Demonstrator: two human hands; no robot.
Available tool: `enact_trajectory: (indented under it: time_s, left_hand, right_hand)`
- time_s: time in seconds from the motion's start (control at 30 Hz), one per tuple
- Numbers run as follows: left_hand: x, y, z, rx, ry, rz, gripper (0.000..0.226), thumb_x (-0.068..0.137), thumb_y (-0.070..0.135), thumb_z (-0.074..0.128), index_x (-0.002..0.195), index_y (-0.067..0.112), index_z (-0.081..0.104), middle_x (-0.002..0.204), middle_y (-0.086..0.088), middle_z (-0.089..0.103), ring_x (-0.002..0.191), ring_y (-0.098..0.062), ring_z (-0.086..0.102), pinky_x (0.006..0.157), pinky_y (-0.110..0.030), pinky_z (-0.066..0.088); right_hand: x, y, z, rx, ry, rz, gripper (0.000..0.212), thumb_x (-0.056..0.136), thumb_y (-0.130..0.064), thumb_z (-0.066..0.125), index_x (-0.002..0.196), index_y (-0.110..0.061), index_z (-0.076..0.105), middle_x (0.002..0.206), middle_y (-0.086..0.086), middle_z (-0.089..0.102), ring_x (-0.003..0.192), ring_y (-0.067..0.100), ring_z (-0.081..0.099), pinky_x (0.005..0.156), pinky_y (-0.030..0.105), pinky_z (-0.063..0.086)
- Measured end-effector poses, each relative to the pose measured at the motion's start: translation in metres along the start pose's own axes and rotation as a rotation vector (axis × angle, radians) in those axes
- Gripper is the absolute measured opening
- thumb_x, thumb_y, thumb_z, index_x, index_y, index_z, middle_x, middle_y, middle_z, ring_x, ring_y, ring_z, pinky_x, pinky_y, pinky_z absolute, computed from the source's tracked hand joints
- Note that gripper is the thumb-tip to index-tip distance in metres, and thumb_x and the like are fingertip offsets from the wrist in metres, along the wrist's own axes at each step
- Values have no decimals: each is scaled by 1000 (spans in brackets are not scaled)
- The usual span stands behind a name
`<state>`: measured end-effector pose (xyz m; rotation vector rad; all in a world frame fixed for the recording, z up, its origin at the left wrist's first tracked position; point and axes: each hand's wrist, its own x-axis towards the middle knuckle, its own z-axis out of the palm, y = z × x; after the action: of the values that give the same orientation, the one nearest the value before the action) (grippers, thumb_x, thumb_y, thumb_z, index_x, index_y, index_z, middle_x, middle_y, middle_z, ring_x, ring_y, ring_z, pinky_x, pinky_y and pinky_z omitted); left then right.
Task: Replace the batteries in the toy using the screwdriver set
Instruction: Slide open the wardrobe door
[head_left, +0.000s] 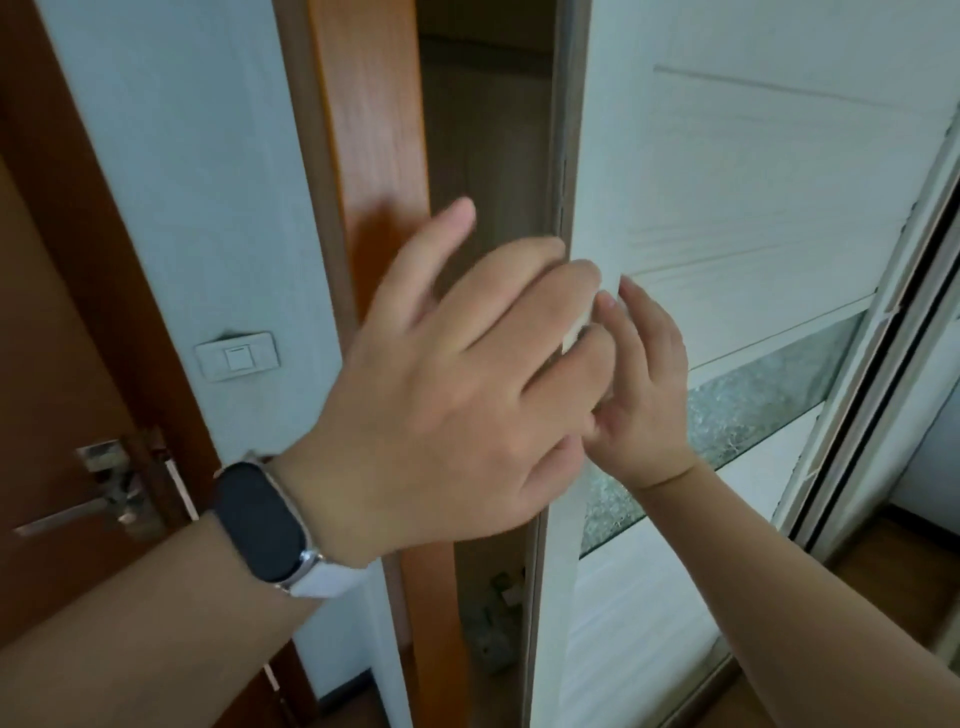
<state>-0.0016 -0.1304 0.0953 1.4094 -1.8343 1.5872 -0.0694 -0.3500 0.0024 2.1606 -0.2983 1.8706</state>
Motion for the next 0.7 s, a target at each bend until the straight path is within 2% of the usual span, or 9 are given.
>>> enact_trajectory:
  time_s: [0.1, 0.2, 0.33, 0.43, 0.6, 0.7]
  left_hand:
    - [21, 27, 19, -148, 30, -65, 29, 91, 25, 55, 109, 11, 72, 128, -16, 65, 124, -34, 57, 111, -48, 36]
    - [41, 43, 52, -207, 61, -233, 39, 88, 27, 58, 123, 12, 67, 140, -16, 57, 131, -34, 51, 107, -49, 41]
    - [55, 53, 105, -188, -10, -446, 65, 84, 34, 62, 145, 17, 47, 156, -15, 38, 143, -35, 35, 111, -51, 38]
    - [53, 53, 139, -248, 32, -557, 72, 84, 34, 61, 150, 17, 40, 158, -14, 36, 144, -35, 34, 112, -51, 36]
    - [60, 50, 176, -393, 236, -574, 75, 78, 23, 64, 148, 7, 40, 155, -20, 38, 142, -35, 37, 114, -44, 31]
    - [67, 52, 189, -486, 272, -565, 79, 77, 19, 62, 148, 5, 33, 156, -23, 34, 143, -34, 35, 117, -39, 28]
  right_hand:
    - [-6, 14, -5, -104, -182, 146, 65, 96, -52, 39, 138, -3, 52, 142, 17, 49, 134, 28, 44, 108, 43, 37]
    - [-12, 22, -8, -37, -235, 299, 63, 98, -48, 35, 135, -1, 53, 137, 17, 53, 130, 30, 47, 105, 45, 40]
    - [-36, 30, -12, -50, -197, 195, 77, 90, -56, 49, 135, 6, 49, 139, 22, 50, 135, 37, 40, 113, 47, 34]
    - [-49, 38, -15, -40, -166, 213, 84, 82, -54, 64, 136, 8, 47, 143, 25, 46, 136, 38, 40, 107, 51, 39]
    - [-52, 50, -14, -34, -112, 168, 88, 75, -54, 71, 135, 2, 41, 137, 31, 48, 131, 43, 45, 101, 54, 43]
    - [-52, 62, -12, -21, -83, 137, 88, 72, -53, 71, 135, 0, 40, 134, 33, 48, 128, 44, 46, 98, 55, 45]
